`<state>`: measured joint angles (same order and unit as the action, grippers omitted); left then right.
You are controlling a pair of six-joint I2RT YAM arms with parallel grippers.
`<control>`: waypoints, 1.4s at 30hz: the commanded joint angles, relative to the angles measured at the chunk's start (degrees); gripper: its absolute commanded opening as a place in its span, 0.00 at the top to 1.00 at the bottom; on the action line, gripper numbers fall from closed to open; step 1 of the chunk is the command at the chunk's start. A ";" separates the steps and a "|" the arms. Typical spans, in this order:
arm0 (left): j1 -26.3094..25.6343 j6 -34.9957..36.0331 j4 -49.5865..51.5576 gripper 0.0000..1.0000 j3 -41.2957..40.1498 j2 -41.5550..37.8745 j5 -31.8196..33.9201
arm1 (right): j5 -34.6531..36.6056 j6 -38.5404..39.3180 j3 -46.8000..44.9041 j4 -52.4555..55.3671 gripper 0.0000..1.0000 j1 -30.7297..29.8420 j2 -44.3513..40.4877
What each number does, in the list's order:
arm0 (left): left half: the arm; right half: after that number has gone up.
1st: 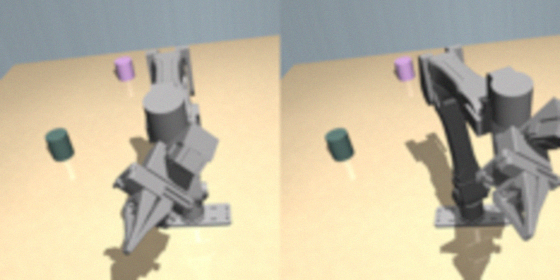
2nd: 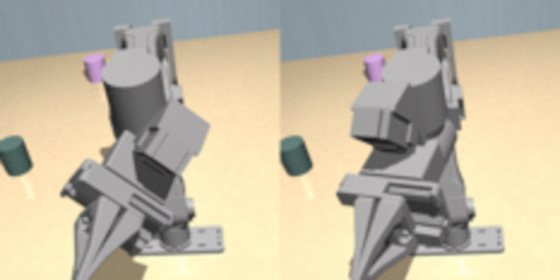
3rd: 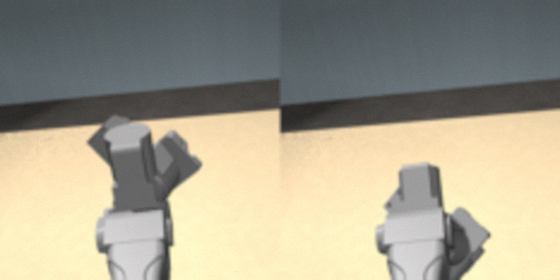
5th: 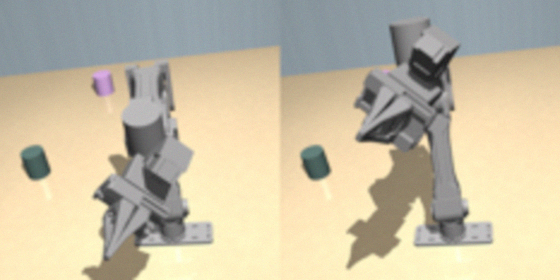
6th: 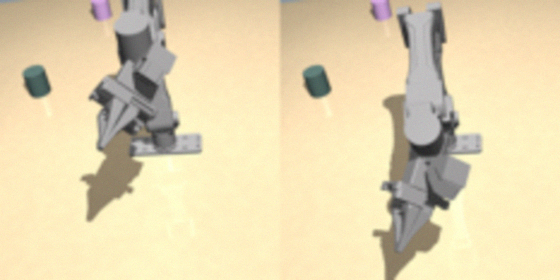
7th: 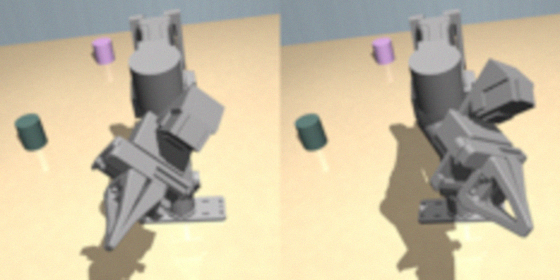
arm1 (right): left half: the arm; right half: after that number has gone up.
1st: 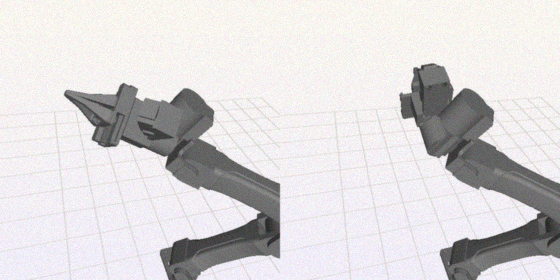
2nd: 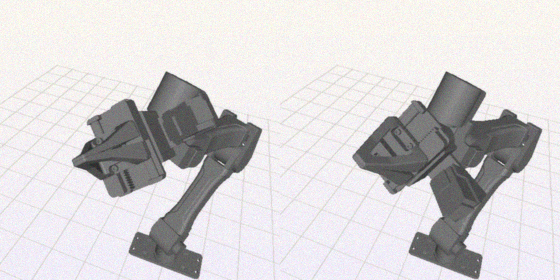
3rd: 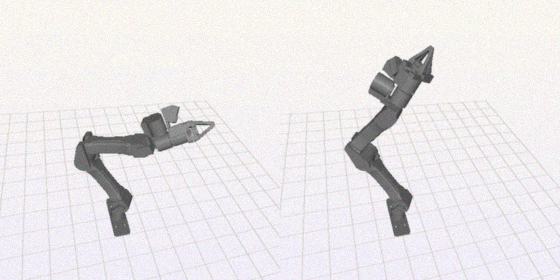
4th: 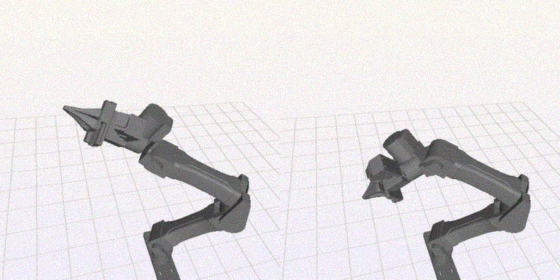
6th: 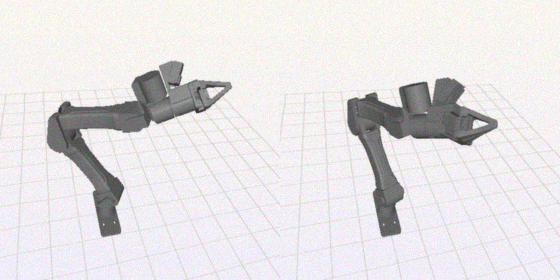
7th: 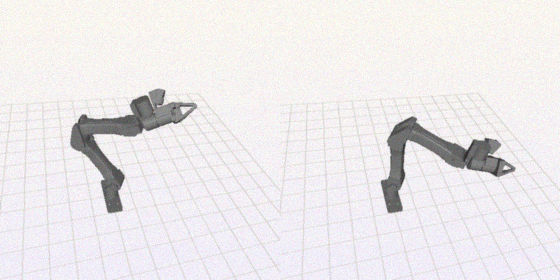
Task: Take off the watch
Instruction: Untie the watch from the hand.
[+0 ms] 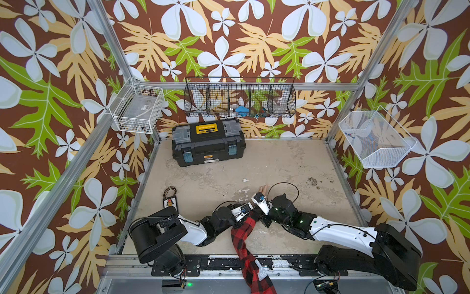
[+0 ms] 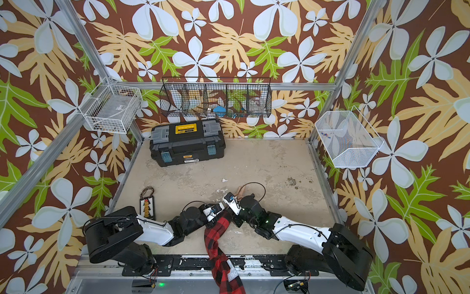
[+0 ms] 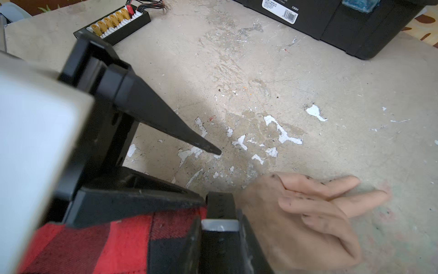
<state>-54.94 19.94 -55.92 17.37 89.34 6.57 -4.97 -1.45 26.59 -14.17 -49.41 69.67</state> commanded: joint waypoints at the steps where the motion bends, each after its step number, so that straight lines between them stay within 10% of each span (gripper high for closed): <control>1: -0.31 0.12 1.98 0.58 1.26 1.49 -2.73 | -0.82 -0.40 0.25 -2.52 0.83 0.01 0.18; 12: -1.33 -0.45 1.30 0.63 7.38 7.65 8.06 | -4.55 -0.92 0.06 -3.23 0.83 0.01 0.54; 21: -1.36 -0.71 -4.09 1.00 4.88 7.56 13.43 | 1.33 -0.92 -0.05 -1.46 0.84 0.01 -1.09; 42: 2.15 -10.86 -1.88 1.00 -3.12 -2.93 15.35 | 7.54 -7.47 -5.32 -5.02 0.77 -0.02 -4.71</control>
<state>-53.10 11.77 -58.57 14.31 87.31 20.08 -0.71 -7.25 21.45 -17.93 -49.50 65.23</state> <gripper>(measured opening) 0.064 0.236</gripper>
